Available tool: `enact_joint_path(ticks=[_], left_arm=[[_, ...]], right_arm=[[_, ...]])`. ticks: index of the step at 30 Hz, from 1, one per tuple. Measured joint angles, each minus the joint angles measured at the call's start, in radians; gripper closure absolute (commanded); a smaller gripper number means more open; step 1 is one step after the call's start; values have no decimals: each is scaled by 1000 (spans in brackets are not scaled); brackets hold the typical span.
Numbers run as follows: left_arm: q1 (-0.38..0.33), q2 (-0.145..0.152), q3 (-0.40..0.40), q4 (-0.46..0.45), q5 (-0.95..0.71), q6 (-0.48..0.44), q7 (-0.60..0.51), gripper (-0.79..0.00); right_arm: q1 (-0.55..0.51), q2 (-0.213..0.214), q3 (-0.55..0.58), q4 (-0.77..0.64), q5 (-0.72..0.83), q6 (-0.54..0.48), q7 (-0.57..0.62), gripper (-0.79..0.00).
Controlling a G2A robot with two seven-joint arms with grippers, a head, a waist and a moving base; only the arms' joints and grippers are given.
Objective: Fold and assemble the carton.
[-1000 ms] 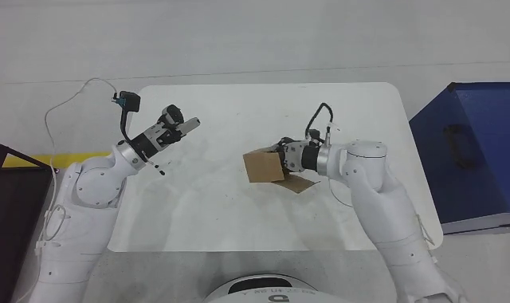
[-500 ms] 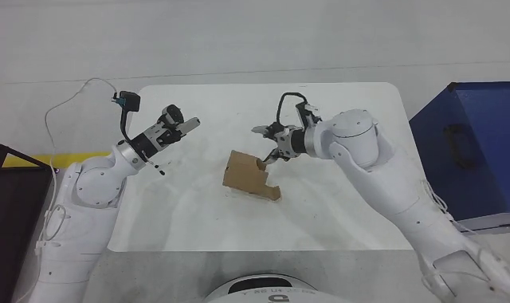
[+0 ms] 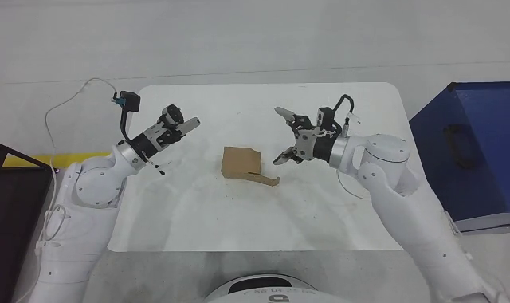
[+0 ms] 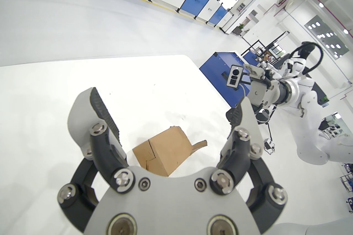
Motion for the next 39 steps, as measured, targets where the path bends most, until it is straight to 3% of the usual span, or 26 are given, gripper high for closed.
enact_joint_path(ticks=[9, 13, 19, 20, 22, 23, 28, 33, 39], left_arm=[[0, 0, 0, 0, 0, 0, 0, -785], [0, 0, 0, 0, 0, 0, 0, -785], [0, 0, 0, 0, 0, 0, 0, -785], [0, 0, 0, 0, 0, 0, 0, -785], [0, 0, 0, 0, 0, 0, 0, -785], [0, 0, 0, 0, 0, 0, 0, -785], [0, 0, 0, 0, 0, 0, 0, -785], [0, 0, 0, 0, 0, 0, 0, -785], [0, 0, 0, 0, 0, 0, 0, -785]], right_arm=[[-7, 2, -18, 4, -26, 26, -21, -785], [-12, 15, -87, -64, -238, 95, -44, -785], [-10, 33, -137, -84, -376, 244, -11, -628], [-8, 36, -146, -73, -382, 244, -2, -637], [-4, 44, -167, -37, -397, 241, -2, -776], [-2, 47, -176, -17, -398, 241, -8, -773], [21, 51, -221, 87, -324, 241, -88, -634], [57, 49, -276, 115, -211, 241, -158, -397], [99, 56, -330, 120, -108, 241, -224, -286]])
